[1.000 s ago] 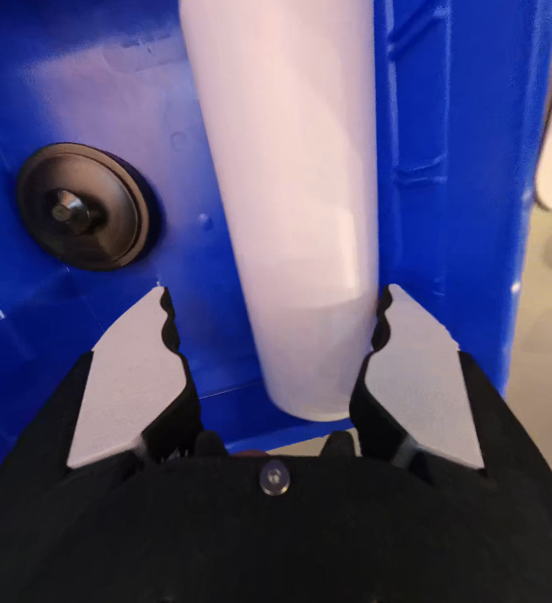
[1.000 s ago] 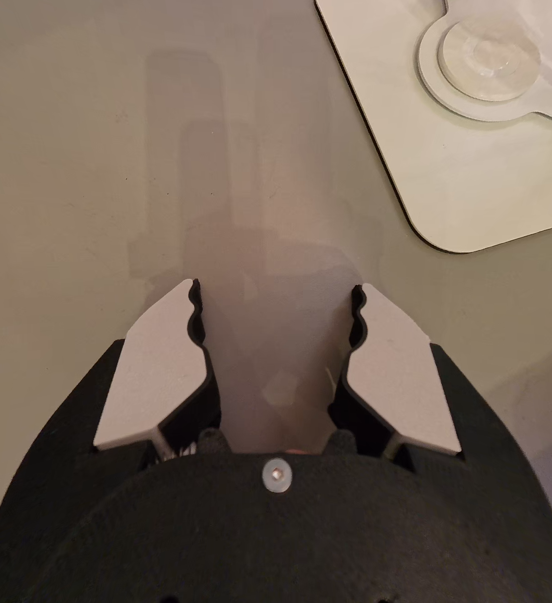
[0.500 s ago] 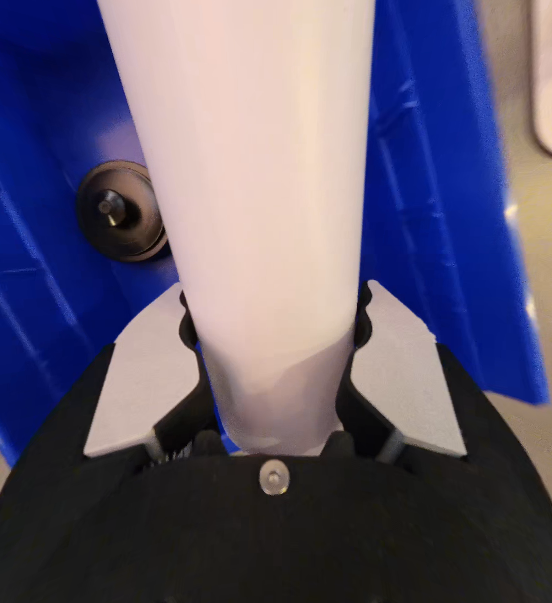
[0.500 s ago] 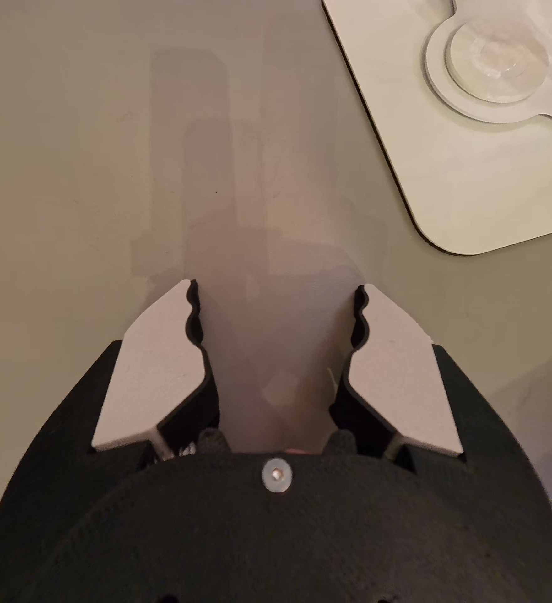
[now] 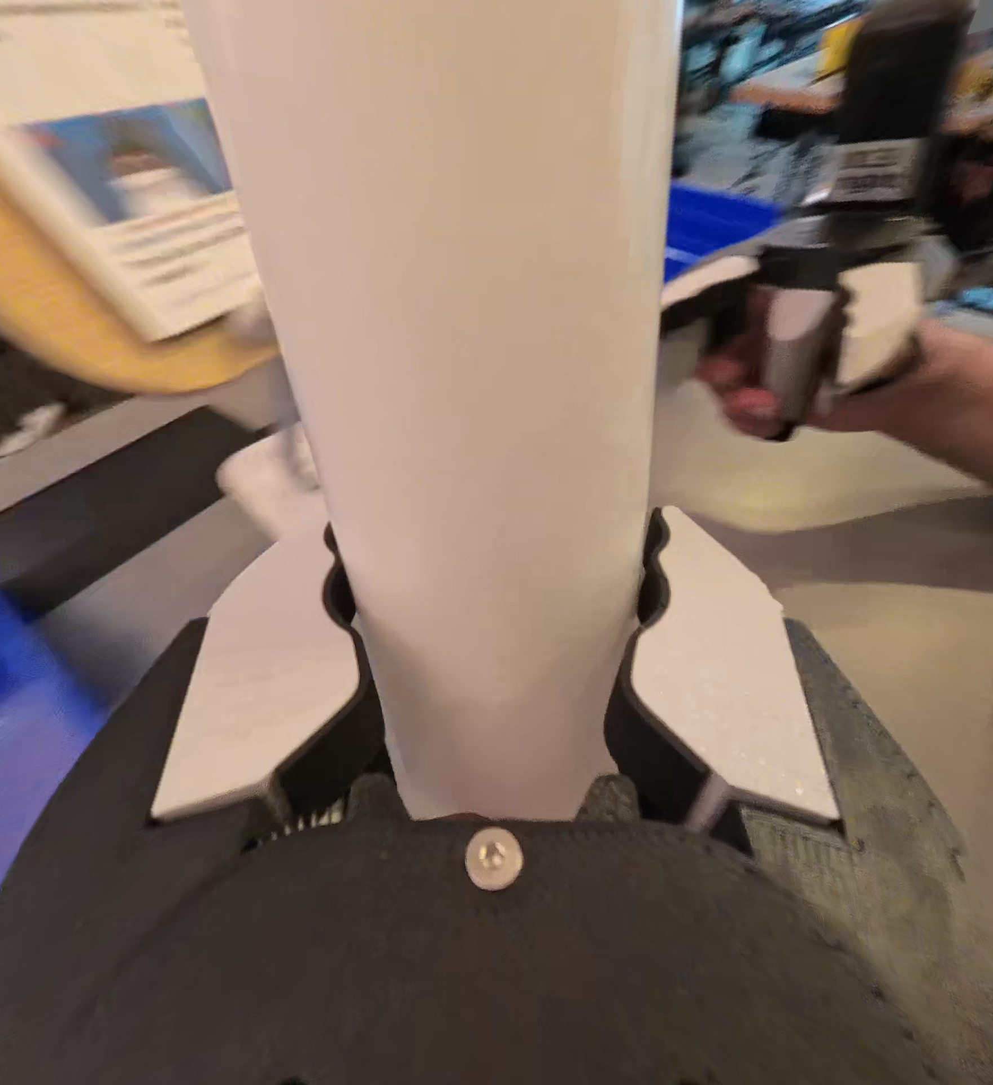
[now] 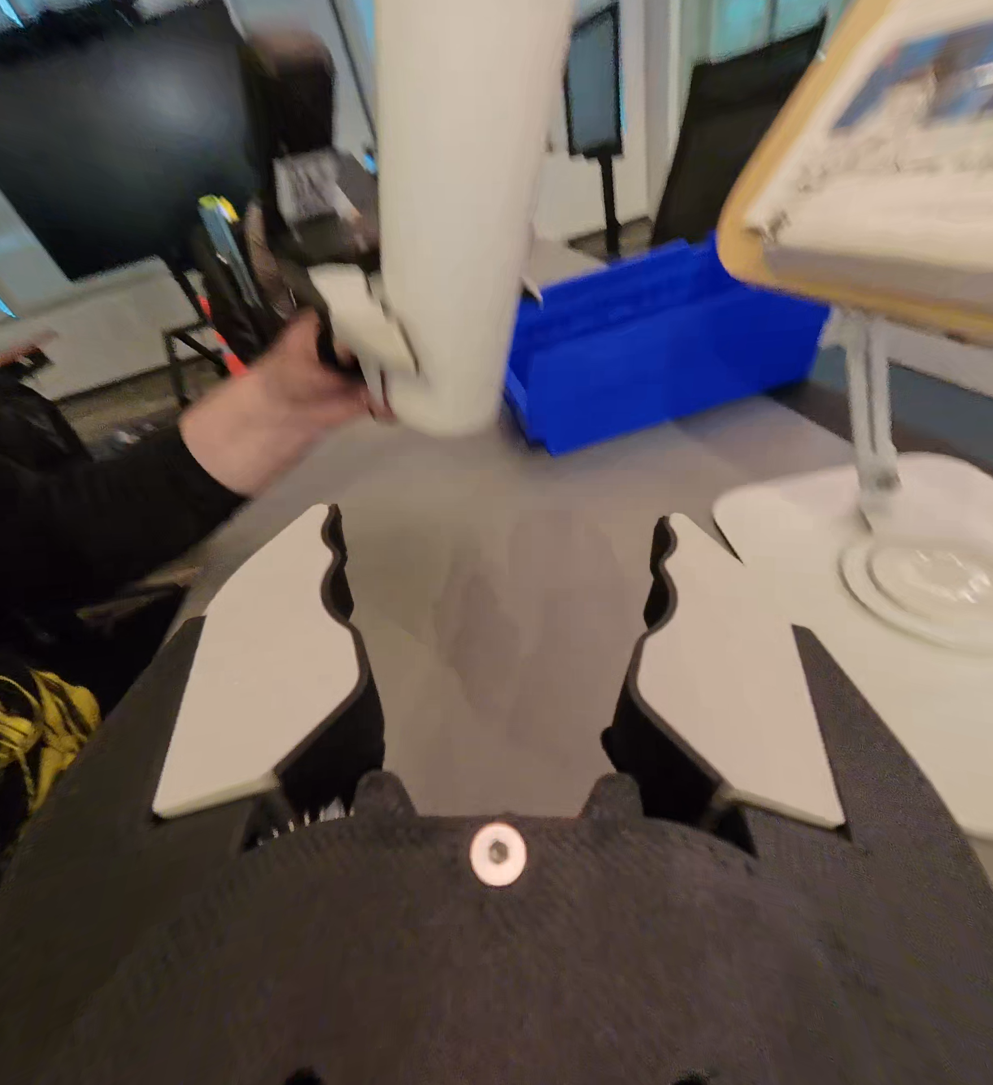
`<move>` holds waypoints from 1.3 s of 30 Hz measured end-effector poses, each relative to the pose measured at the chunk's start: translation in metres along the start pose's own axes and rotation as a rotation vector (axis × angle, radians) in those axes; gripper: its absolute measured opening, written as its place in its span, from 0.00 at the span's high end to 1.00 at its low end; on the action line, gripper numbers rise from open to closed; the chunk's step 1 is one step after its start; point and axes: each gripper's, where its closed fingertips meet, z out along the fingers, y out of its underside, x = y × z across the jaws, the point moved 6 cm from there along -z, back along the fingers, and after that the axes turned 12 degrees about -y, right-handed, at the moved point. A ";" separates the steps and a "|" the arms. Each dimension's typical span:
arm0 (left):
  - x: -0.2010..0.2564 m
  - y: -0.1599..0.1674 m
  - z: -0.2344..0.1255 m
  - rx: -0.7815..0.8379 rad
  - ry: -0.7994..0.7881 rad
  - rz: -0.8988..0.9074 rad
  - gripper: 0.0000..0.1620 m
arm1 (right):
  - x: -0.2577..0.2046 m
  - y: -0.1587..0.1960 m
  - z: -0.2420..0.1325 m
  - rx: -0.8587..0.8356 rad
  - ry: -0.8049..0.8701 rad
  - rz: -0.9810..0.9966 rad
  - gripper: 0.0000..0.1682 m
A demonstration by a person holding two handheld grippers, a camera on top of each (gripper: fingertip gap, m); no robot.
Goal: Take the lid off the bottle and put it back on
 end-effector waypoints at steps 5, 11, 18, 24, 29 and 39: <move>0.078 0.007 0.053 0.026 0.216 0.041 0.41 | -0.014 -0.033 0.021 0.121 -0.099 -0.042 0.29; 0.124 0.024 0.086 0.009 0.349 0.094 0.41 | -0.012 -0.030 0.015 0.111 -0.142 -0.058 0.42; 0.127 0.046 0.095 -0.066 0.380 0.104 0.47 | -0.013 -0.009 0.009 -0.059 -0.088 -0.182 0.43; 0.118 0.049 0.092 -0.077 0.363 0.102 0.48 | -0.002 0.013 0.008 -0.080 -0.106 -0.185 0.43; 0.127 0.056 0.101 -0.105 0.361 0.145 0.49 | -0.006 0.017 0.007 -0.074 -0.125 -0.223 0.43; 0.127 0.060 0.102 -0.112 0.365 0.137 0.47 | -0.010 0.018 0.007 -0.075 -0.136 -0.232 0.39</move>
